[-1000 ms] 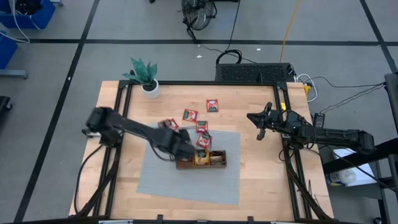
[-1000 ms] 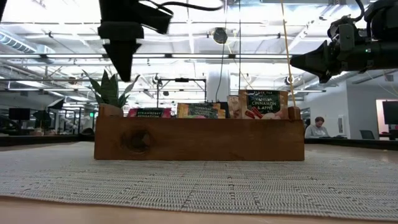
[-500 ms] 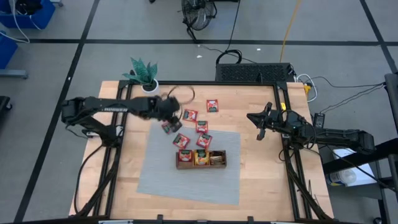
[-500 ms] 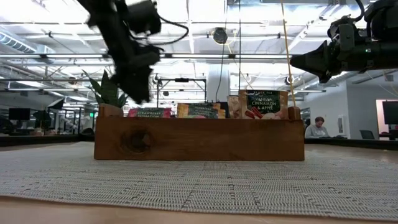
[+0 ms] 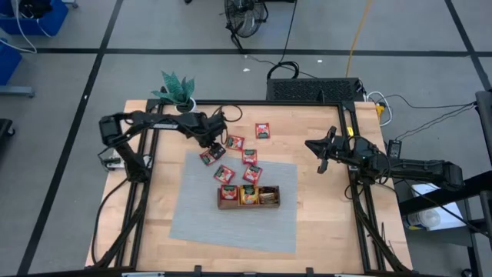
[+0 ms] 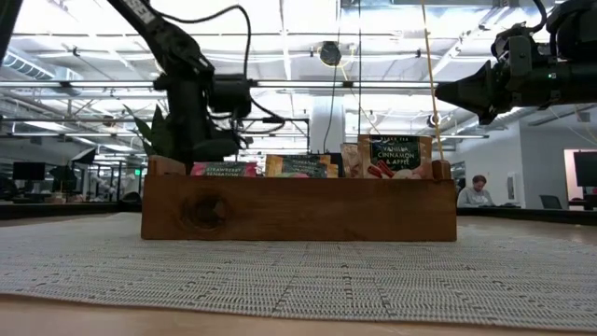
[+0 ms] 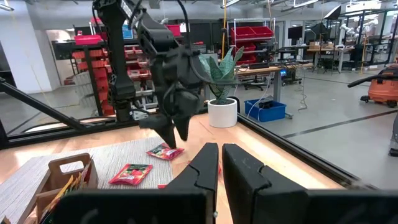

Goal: Pick & Place Tea
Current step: Put the red tea bag into the left compartment of the wood organizer

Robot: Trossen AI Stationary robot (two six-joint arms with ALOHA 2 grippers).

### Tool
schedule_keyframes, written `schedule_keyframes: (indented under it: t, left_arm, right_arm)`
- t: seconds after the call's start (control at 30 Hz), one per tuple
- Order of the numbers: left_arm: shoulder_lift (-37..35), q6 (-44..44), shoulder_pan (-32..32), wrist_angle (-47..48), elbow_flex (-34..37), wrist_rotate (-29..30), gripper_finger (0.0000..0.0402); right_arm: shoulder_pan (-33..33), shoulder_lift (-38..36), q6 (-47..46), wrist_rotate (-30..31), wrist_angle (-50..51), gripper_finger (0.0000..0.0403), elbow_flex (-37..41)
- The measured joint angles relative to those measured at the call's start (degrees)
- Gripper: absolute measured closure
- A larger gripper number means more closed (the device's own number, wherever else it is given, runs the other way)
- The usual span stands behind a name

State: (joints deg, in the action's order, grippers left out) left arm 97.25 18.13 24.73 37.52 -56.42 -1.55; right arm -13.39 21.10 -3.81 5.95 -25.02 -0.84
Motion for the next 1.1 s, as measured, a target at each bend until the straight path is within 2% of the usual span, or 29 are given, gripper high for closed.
schedule_keyframes:
  t: [0.3,0.53,0.8,0.93,1.0,1.1]
  left_arm:
    - [4.1,-2.6,-1.4,-1.6,-0.3,-9.8,0.0153]
    - [0.4,-4.3,-4.1,-1.2,0.1,-14.0,0.0153]
    - [-2.5,-3.9,-7.5,-0.6,0.1,-23.3,0.0153]
    - [-2.5,-2.3,-9.9,3.5,0.0,-22.6,0.0153]
    - [-2.3,-1.2,-11.4,5.9,0.0,-17.6,0.0153]
    - [-2.3,1.7,-13.5,8.1,0.0,-6.7,0.0156]
  right_arm:
    - [0.0,0.0,0.0,0.0,0.0,0.039,0.0]
    - [0.0,0.0,0.0,0.0,0.0,0.039,0.0]
    - [0.0,0.0,0.0,0.0,0.0,0.0389,0.0]
    - [0.0,0.0,0.0,0.0,0.0,0.039,0.0]
    - [0.0,0.0,0.0,0.0,0.0,0.039,0.0]
    - [0.0,0.0,0.0,0.0,0.0,0.0389,0.0]
